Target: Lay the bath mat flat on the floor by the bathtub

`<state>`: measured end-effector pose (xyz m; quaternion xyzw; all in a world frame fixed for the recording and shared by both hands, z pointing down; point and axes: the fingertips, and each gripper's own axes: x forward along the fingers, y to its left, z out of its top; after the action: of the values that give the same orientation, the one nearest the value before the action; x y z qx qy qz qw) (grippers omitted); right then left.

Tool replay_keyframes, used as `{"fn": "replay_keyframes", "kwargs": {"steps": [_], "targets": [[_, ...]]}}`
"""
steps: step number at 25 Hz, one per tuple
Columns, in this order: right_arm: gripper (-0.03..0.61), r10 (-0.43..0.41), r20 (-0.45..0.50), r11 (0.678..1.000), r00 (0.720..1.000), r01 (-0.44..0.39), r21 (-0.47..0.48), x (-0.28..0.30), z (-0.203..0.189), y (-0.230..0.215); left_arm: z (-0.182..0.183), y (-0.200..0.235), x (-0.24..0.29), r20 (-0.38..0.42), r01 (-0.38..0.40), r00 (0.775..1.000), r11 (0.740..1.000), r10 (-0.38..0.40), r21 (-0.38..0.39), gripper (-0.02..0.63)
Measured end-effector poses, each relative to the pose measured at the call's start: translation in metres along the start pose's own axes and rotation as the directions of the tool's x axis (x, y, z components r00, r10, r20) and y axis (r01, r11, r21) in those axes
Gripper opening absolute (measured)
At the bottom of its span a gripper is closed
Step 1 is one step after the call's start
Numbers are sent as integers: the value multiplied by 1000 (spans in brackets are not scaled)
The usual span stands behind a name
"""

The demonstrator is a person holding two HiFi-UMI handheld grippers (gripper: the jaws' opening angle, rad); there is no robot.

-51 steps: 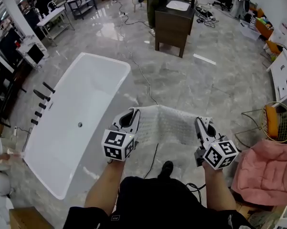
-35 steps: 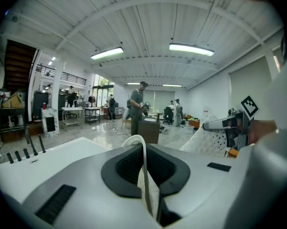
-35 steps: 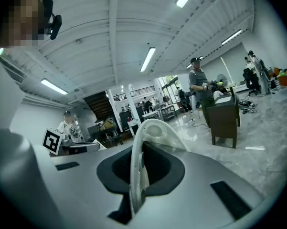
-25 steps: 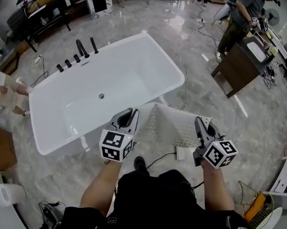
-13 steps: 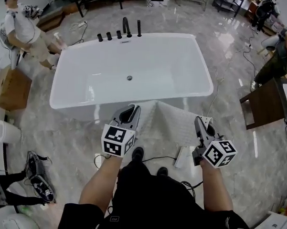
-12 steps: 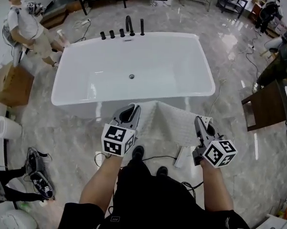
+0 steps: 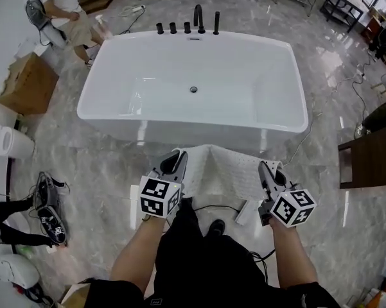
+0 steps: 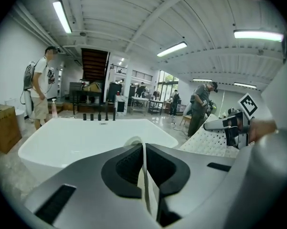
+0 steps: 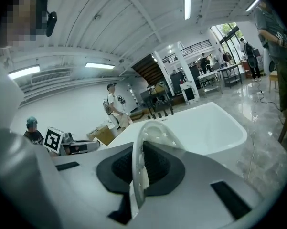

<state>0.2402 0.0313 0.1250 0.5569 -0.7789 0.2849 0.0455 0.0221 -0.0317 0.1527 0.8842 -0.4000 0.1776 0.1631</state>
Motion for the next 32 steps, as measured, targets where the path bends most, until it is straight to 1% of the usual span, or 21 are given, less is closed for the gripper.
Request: {"fn": "replay_keyframes", "kwargs": {"steps": [3, 9, 13, 18, 25, 29, 32], "targets": [[18, 16, -40, 1000, 999, -16, -10, 31, -17, -11, -20, 18, 18, -7, -18, 1000, 1000, 18, -15, 15], [18, 38, -104, 998, 994, -42, -36, 103, -56, -23, -81, 66, 52, -47, -47, 998, 997, 44, -65, 15], [18, 49, -137, 998, 989, -55, -38, 146, -86, -42, -118, 92, 78, -75, -62, 996, 995, 56, -79, 15], [18, 43, -182, 999, 982, -47, -15, 190, -147, -71, -178, 116, 111, -112, -72, 992, 993, 61, -93, 15], [18, 45, -212, 999, 976, -41, 22, 244, -229, -105, -264, 142, 156, -160, -83, 985, 990, 65, -112, 15], [18, 56, -242, 998, 969, -52, 24, 273, -278, -123, -317, 160, 177, -190, -94, 979, 987, 68, -133, 15], [18, 63, -253, 998, 965, -60, 18, 298, -313, -139, -353, 176, 196, -199, -93, 978, 988, 67, -127, 15]]}}
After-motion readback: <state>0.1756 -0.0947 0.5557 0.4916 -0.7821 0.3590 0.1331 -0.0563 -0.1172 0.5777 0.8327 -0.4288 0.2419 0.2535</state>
